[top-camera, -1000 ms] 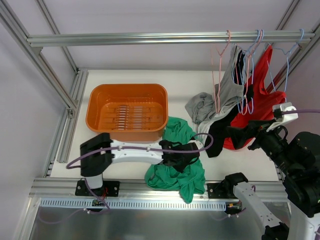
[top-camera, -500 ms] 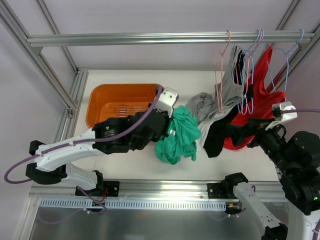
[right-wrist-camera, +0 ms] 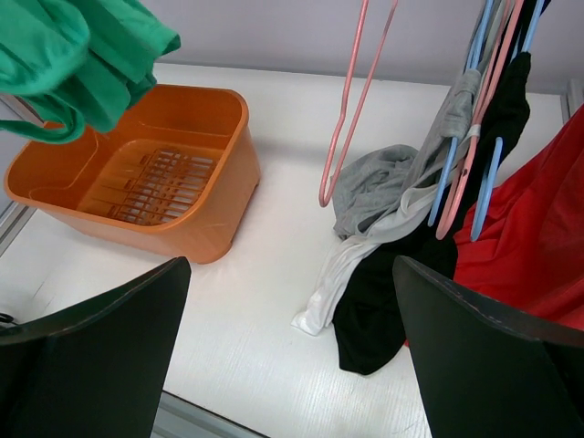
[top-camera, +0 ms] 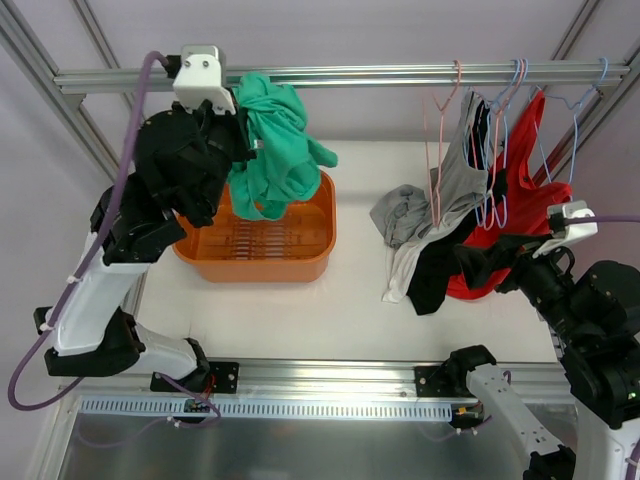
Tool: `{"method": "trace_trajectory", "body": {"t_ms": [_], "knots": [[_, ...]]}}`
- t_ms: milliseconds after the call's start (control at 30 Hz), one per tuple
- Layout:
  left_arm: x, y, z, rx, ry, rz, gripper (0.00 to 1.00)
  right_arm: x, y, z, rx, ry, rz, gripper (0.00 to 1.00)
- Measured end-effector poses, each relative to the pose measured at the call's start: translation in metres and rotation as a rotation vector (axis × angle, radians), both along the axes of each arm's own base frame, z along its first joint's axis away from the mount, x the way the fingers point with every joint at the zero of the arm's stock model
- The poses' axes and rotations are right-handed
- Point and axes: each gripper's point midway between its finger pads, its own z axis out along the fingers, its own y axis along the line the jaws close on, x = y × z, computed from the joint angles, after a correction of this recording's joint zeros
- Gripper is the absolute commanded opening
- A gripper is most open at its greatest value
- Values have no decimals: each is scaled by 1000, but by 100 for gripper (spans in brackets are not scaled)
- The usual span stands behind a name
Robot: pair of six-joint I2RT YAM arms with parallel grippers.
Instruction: Remove the tank top from the hanger
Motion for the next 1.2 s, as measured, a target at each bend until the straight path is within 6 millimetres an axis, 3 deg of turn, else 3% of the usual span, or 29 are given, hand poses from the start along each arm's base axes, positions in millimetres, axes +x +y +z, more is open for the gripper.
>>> {"method": "trace_trajectory", "body": {"t_ms": [133,233,333,467,500,567,733,867,900,1033,1133,1200], "knots": [[26,9,-58,68,105,57,0,5,2,7,10,-6,1,100],[56,21,-118,93,234,102,0,13,6,10,24,-6,4,99],[74,37,-173,117,368,152,0,19,10,13,34,-3,16,99],[85,46,-219,99,485,177,0,31,18,13,45,16,38,100],[87,47,-224,92,498,182,5,35,20,12,45,24,41,100],[89,49,-234,81,524,186,97,44,22,10,43,45,40,99],[87,49,-230,31,515,182,99,68,21,23,27,74,-5,100],[65,52,-213,-23,478,123,99,93,8,48,-10,45,-101,98],[56,54,-207,-38,464,101,99,98,3,51,-26,42,-128,89],[9,57,-188,-110,399,-37,99,121,-15,57,-100,51,-222,75],[-18,58,-193,-134,386,-118,99,141,-26,55,-129,78,-263,59],[-31,57,-207,-135,400,-159,99,158,-31,49,-146,109,-279,55]]}}
